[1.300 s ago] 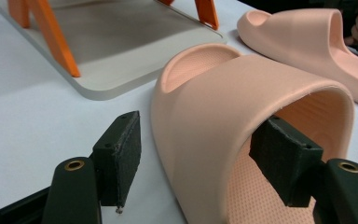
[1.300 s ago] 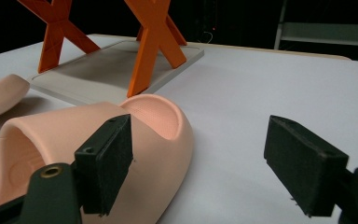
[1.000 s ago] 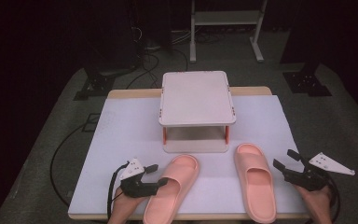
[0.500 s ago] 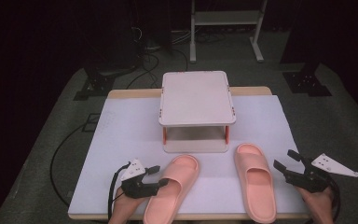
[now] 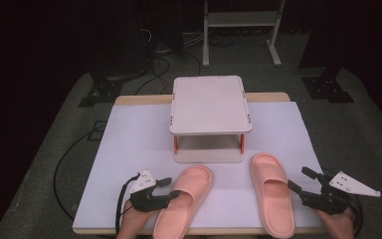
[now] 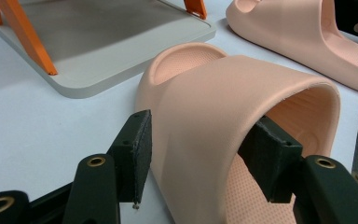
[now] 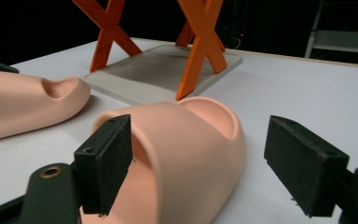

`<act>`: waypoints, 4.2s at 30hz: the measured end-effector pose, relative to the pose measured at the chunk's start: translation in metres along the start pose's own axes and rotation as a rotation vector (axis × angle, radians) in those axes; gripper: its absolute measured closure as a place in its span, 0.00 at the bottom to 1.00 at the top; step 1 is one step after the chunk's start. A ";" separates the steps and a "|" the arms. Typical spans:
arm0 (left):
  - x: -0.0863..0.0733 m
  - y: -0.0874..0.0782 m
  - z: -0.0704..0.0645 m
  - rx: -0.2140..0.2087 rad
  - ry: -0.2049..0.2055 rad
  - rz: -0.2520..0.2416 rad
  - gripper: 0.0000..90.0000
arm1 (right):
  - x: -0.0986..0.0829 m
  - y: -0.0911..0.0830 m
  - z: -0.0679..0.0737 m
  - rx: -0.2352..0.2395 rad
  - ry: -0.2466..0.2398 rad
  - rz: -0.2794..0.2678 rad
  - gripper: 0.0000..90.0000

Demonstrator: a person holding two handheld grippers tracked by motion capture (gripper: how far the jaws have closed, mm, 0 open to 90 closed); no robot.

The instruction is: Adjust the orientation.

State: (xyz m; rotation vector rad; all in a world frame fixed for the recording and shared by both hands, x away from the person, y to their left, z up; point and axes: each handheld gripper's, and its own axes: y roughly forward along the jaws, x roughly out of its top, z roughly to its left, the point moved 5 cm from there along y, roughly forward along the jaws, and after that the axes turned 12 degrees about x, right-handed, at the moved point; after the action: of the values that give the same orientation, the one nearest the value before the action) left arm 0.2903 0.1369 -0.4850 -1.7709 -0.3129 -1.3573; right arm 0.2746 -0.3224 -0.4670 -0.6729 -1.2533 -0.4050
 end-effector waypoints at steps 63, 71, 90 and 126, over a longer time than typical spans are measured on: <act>-0.003 0.003 -0.001 0.029 0.017 -0.002 0.71 | -0.018 0.036 0.009 -0.114 -0.084 0.165 0.72; -0.002 0.001 0.001 0.042 0.008 -0.004 0.74 | -0.017 0.037 0.012 -0.099 -0.091 0.176 0.76; 0.000 -0.006 0.009 0.054 -0.022 -0.039 0.79 | -0.014 0.040 0.018 -0.063 -0.086 0.182 0.84; 0.027 -0.039 0.016 0.027 -0.095 -0.188 0.83 | 0.024 0.042 0.041 0.018 -0.112 0.106 0.86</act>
State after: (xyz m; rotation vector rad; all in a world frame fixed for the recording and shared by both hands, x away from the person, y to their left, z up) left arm 0.2859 0.1650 -0.4433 -1.8235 -0.5586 -1.3937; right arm 0.2775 -0.2623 -0.4481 -0.7519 -1.3193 -0.2707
